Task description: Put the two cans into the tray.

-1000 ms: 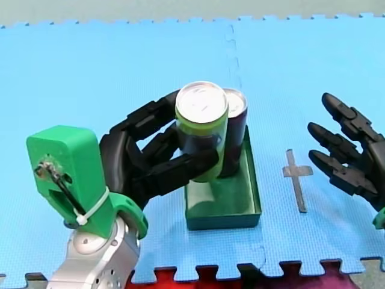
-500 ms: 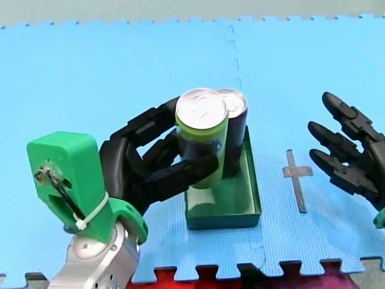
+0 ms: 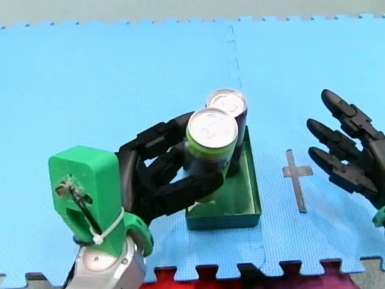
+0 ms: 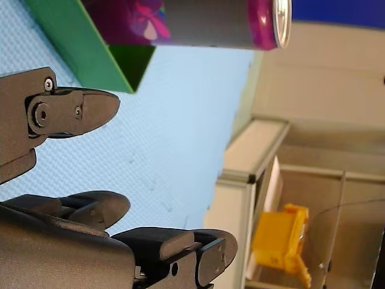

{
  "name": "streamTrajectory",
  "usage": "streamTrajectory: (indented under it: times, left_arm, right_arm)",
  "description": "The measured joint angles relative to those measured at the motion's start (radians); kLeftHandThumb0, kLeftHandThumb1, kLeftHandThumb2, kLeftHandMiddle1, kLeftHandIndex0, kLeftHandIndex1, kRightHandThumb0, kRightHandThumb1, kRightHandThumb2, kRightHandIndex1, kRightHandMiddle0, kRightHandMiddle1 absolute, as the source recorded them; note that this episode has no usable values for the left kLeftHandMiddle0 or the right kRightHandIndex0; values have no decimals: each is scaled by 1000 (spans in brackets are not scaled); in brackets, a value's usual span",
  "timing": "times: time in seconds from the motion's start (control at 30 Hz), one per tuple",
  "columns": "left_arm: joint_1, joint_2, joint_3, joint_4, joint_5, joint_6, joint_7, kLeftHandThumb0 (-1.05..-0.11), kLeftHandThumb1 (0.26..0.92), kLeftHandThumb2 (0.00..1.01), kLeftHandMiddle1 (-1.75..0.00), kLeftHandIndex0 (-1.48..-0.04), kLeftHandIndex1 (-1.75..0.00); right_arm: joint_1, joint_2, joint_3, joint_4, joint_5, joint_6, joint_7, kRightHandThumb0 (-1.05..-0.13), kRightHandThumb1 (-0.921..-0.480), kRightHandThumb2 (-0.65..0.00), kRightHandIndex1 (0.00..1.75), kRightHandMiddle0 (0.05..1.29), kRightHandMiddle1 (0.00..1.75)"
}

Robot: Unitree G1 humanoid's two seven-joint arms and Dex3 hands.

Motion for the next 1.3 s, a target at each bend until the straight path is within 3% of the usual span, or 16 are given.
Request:
streamTrajectory:
  times: [0.7, 1.03, 1.3]
  left_arm:
    - [7, 0, -1, 53, 30, -56, -20, -382, 769, 2, 0, -1267, 0]
    - [-5, 0, -2, 64, 33, -58, -25, -382, 775, 2, 0, -1261, 0]
    - [-27, -1, -16, 61, 32, -58, -28, -380, 774, 0, -2, -1261, 0]
  right_arm:
    - [26, 14, 16, -45, 1, 1, -22, -1048, -921, -262, 3, 298, 1]
    - [27, 14, 21, -41, -8, 0, -31, -1048, -921, -264, 2, 296, 0]
    - [21, 8, 19, -13, -10, 0, -31, -1048, -921, -262, 1, 295, 0]
